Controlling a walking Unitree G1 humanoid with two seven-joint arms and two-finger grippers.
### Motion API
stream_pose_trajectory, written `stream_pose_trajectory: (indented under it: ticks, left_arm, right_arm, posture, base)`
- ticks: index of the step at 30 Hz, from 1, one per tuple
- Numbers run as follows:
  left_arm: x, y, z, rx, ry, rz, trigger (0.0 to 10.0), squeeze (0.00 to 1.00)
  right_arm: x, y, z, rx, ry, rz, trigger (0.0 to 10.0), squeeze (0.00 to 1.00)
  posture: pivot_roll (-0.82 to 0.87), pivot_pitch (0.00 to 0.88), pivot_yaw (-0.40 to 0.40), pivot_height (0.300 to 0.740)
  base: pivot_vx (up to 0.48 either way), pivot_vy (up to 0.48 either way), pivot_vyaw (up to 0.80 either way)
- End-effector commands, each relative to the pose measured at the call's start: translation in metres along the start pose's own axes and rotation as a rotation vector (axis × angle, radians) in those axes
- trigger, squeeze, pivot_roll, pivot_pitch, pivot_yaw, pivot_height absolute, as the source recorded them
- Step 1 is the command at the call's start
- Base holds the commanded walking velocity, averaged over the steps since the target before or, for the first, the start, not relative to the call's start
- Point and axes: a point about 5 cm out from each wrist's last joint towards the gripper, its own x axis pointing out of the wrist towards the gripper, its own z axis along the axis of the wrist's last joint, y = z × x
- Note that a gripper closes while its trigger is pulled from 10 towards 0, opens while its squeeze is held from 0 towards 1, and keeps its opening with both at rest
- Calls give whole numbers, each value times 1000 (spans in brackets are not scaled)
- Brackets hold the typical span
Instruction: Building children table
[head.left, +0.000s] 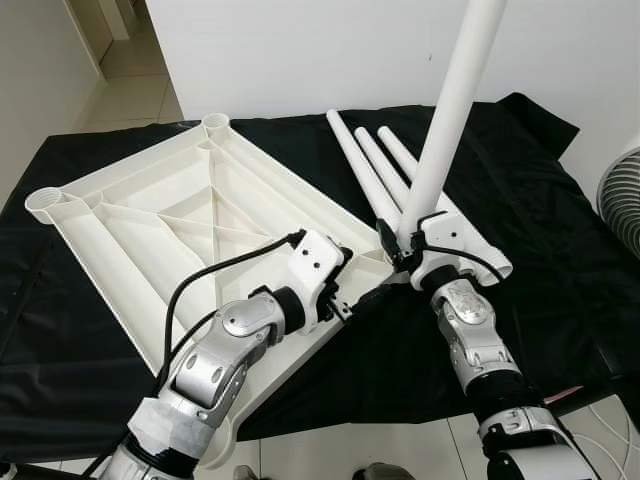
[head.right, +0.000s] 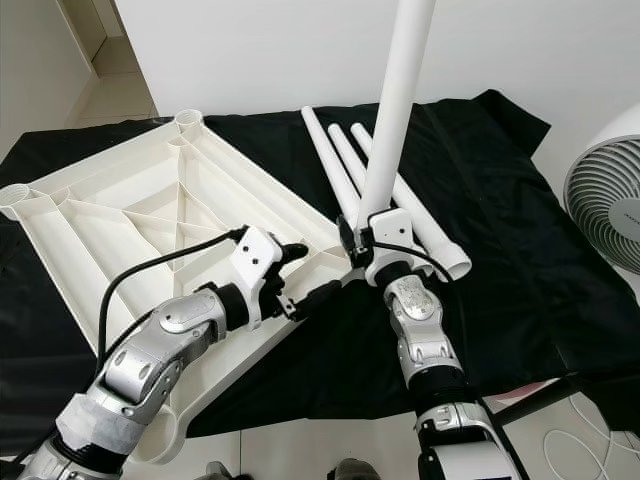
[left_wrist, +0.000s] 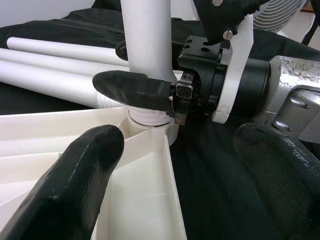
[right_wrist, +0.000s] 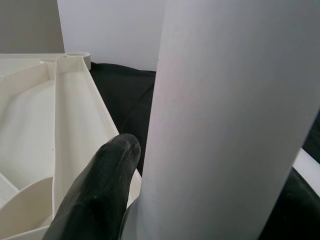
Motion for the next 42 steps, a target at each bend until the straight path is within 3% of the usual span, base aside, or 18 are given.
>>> stream_pose_trajectory:
  ticks: [1, 5, 14, 21, 33, 38, 42]
  left_arm:
    - [-3, -2, -1, -3, 9, -32, 10000, 0]
    - [-3, -2, -1, -3, 6, -26, 10000, 0]
    - [-2, -2, 0, -1, 3, -29, 10000, 0]
    - [-1, -1, 2, 3, 2, -36, 10000, 0]
    - [-2, 0, 3, 7, 2, -37, 10000, 0]
    - [-3, 1, 3, 8, 3, -34, 10000, 0]
    - [-4, 1, 3, 9, 4, -33, 10000, 0]
  right_arm:
    - [-13, 11, -32, 16, 158, 35, 10000, 0]
    - [-23, 8, -36, -73, 145, 62, 10000, 0]
    - [-37, 4, -43, -92, 147, 69, 10000, 0]
    - [-41, 6, -51, -58, 156, 56, 10000, 0]
    - [-40, 20, -46, 6, 43, 56, 10000, 0]
    - [-43, 18, -50, 31, 46, 14, 10000, 0]
    - [-47, 8, -56, 106, 69, -76, 10000, 0]
  posture:
    - [-160, 87, 89, 740]
    - [-160, 85, 84, 740]
    - [-160, 85, 84, 740]
    - [-171, 84, 95, 740]
    - [-162, 83, 104, 740]
    - [-158, 83, 105, 740]
    - [-158, 83, 110, 740]
  base:
    - [0, 0, 0]
    - [0, 0, 0]
    - [0, 0, 0]
    - [0, 0, 0]
    - [0, 0, 0]
    - [0, 0, 0]
    - [0, 0, 0]
